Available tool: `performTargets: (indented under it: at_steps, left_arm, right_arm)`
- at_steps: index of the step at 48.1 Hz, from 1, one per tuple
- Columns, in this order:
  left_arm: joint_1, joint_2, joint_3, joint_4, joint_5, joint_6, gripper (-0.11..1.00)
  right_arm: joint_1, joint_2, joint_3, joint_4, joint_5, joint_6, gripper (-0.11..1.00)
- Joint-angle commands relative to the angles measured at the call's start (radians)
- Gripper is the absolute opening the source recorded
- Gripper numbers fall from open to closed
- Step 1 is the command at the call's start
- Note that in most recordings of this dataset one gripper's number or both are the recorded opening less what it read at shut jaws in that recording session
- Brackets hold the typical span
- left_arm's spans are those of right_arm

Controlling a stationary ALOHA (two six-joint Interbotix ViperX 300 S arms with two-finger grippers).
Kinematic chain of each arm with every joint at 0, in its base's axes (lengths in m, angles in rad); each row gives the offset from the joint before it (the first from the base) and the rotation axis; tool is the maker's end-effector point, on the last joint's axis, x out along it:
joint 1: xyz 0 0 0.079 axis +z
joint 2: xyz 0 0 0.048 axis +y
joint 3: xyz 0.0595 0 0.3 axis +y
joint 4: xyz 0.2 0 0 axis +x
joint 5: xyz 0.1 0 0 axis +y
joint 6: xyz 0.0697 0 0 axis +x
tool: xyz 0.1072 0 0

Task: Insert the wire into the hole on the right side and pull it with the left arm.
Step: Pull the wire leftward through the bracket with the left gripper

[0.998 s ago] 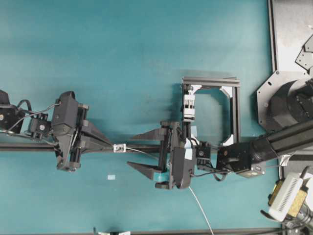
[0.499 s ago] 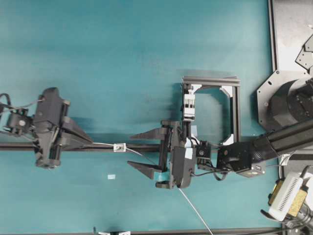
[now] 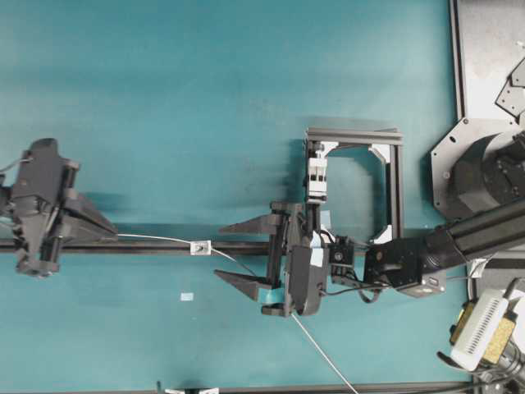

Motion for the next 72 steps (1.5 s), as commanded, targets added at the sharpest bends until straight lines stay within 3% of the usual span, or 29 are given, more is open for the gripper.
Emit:
performTargets:
  at_steps: [1, 15, 23, 54, 59, 63, 72]
  left_arm:
    - [-0.012, -0.057, 0.015, 0.003, 0.006, -0.002, -0.1]
    - [-0.031, -0.155, 0.081, 0.003, 0.074, -0.005, -0.1]
    - [-0.034, -0.16, 0.081, 0.005, 0.127, -0.005, -0.1]
    - [-0.035, -0.206, 0.078, 0.006, 0.155, -0.014, -0.09]
    - [-0.035, -0.204, 0.074, 0.006, 0.158, -0.02, -0.01]
    - [-0.035, -0.196, 0.072, 0.006, 0.158, -0.017, 0.13]
    - [-0.035, -0.192, 0.078, 0.006, 0.156, -0.018, 0.65]
  right_arm:
    - [0.005, -0.032, -0.005, -0.003, -0.003, 0.003, 0.86]
    - [0.003, -0.032, -0.003, -0.003, -0.003, 0.003, 0.86]
    - [0.005, -0.032, -0.005, -0.003, -0.003, 0.003, 0.86]
    - [0.005, -0.032, -0.006, -0.002, 0.005, 0.006, 0.86]
    - [0.003, -0.032, -0.006, -0.003, 0.006, 0.006, 0.86]
    - [0.003, -0.032, -0.006, -0.003, 0.006, 0.006, 0.86]
    - [0.003, -0.032, -0.005, -0.003, 0.006, 0.006, 0.86]
